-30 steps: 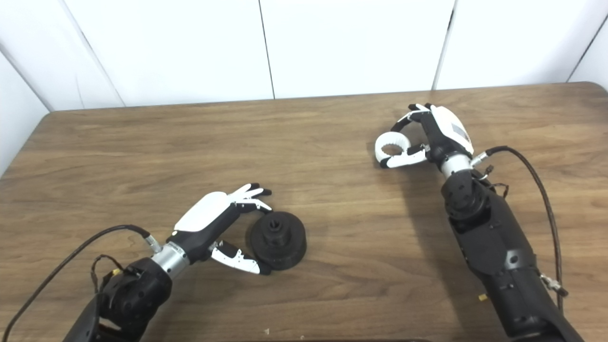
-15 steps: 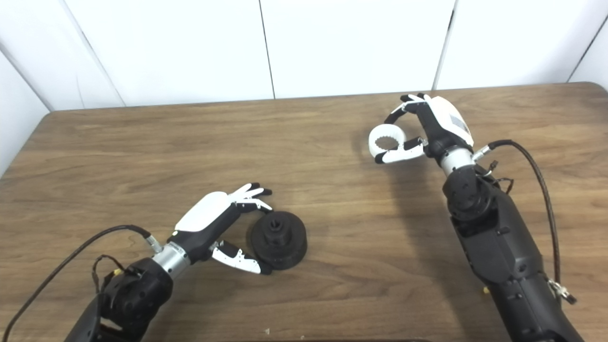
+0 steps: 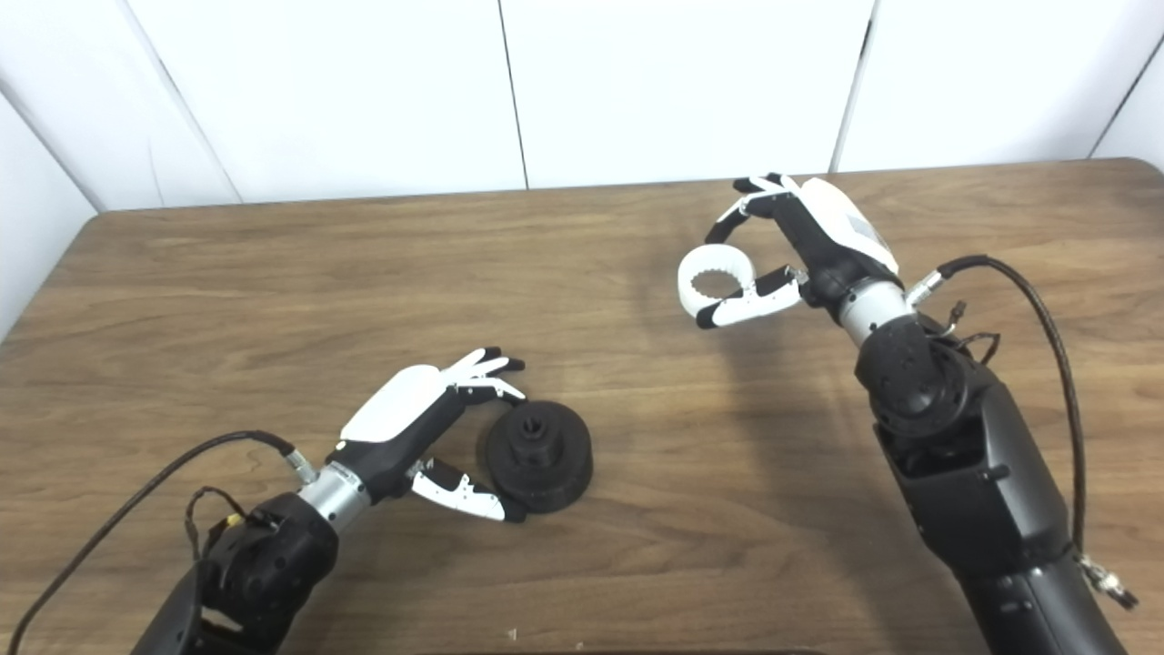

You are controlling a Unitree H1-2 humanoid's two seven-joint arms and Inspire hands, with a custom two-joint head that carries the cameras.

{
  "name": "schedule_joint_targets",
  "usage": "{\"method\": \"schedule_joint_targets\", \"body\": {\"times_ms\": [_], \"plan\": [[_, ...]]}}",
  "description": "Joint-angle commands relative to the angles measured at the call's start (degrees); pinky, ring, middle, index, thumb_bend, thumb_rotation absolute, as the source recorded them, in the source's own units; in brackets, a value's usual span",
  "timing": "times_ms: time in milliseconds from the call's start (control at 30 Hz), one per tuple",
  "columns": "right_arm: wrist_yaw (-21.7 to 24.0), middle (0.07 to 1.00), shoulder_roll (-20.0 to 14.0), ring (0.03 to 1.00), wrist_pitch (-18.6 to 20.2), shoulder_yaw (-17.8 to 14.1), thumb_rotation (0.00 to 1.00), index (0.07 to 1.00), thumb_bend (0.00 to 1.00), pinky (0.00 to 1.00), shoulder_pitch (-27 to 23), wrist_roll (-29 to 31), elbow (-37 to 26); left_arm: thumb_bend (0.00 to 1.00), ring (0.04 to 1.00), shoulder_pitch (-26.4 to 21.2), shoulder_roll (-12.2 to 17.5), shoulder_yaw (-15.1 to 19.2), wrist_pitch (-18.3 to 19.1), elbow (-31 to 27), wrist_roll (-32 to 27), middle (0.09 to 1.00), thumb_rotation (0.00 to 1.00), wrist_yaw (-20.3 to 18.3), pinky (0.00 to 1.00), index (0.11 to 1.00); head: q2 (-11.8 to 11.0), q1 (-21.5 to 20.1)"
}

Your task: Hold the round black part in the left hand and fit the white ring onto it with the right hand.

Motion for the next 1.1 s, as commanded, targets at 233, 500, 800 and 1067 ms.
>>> {"method": "schedule_joint_targets", "body": {"times_ms": [233,500,800,1067], "plan": [[3.8,0.912,1.8,1.0,2.0,1.7,0.15,0.49,0.52,0.98,-0.7,-2.2,-8.9,0.79,0.993,-1.0,0.4,-0.5,0.3,0.7,0.6,0.935,0.36,-0.6,0.92,0.632,0.2,0.1],[7.4,0.913,5.3,1.0,2.0,2.7,0.15,0.491,0.52,0.96,0.5,-4.4,-12.8,0.78,0.996,-0.9,0.3,-0.6,0.6,0.7,0.6,0.936,0.36,-0.8,0.93,0.634,0.2,0.2],[10.6,0.91,9.1,1.0,2.0,3.8,0.15,0.49,0.52,1.0,1.9,-6.2,-16.1,0.79,0.995,-1.0,0.2,-0.6,0.8,0.7,0.9,0.936,0.36,-0.7,0.93,0.636,0.2,0.2],[13.6,0.91,11.7,1.0,2.0,4.6,0.15,0.49,0.52,1.0,3.0,-8.6,-17.4,0.78,0.998,-1.0,0.0,-0.7,1.4,0.2,1.0,0.939,0.37,-1.1,0.93,0.632,0.4,0.1]]}}
